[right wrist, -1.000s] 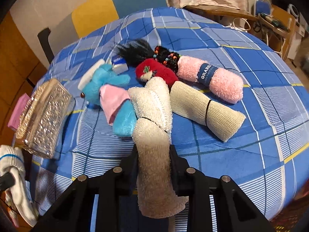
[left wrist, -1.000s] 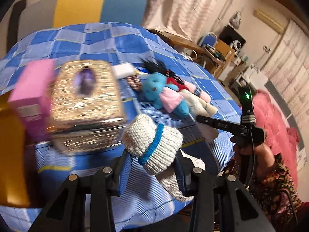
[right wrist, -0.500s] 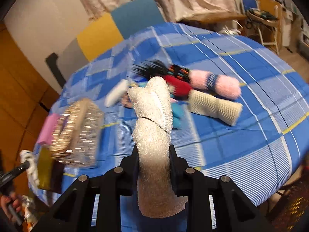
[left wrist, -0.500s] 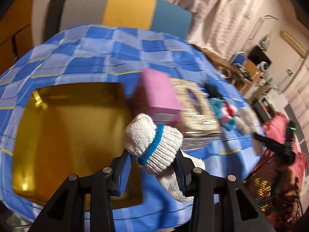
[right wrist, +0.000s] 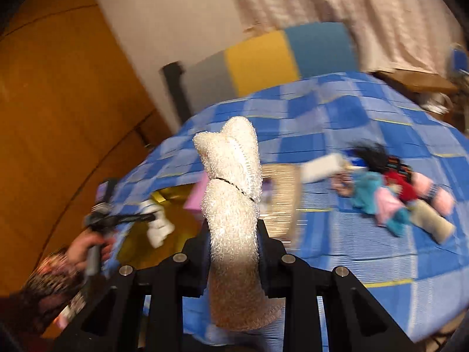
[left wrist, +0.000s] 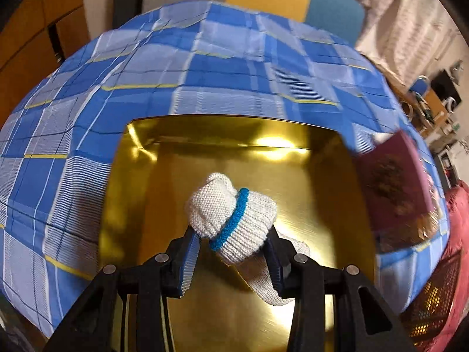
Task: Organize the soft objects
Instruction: 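Carry both socks into the gold tray and open both tools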
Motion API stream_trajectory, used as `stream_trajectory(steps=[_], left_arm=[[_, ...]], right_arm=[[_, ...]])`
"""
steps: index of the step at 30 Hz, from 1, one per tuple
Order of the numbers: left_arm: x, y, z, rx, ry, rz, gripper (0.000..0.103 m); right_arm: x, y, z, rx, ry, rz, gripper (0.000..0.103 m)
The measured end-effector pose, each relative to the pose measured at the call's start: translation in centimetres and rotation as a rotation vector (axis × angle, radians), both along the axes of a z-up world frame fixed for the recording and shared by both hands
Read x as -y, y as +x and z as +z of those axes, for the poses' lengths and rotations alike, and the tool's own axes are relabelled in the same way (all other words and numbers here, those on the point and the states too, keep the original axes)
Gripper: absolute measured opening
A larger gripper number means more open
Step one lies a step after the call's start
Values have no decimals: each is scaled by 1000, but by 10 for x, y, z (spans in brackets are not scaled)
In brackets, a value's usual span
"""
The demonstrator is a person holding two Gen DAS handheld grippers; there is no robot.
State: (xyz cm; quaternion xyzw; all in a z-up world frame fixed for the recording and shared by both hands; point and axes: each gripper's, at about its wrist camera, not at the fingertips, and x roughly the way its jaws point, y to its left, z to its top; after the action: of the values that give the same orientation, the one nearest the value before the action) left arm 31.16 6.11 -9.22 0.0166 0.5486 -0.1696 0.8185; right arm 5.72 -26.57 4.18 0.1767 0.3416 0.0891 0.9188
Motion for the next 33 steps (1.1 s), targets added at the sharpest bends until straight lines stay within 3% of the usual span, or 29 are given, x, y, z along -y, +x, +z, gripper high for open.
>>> stream_trajectory(steps=[9, 12, 15, 23, 33], left_arm=[[-28, 45, -20, 19, 71, 115, 55], [-40, 53, -12, 57, 10, 167, 70], [-49, 51, 0, 74, -59, 192, 71], [-70, -6, 33, 183, -96, 296, 70], [-89, -96, 27, 218, -109, 377, 70]], right_arm=[[-87, 49, -42, -113, 46, 170, 27], [-110, 60, -57, -150, 39, 204, 27], [-128, 70, -73, -180, 41, 239, 27], [-168, 119, -108, -249, -1, 254, 27], [-207, 206, -139, -290, -162, 255, 27]])
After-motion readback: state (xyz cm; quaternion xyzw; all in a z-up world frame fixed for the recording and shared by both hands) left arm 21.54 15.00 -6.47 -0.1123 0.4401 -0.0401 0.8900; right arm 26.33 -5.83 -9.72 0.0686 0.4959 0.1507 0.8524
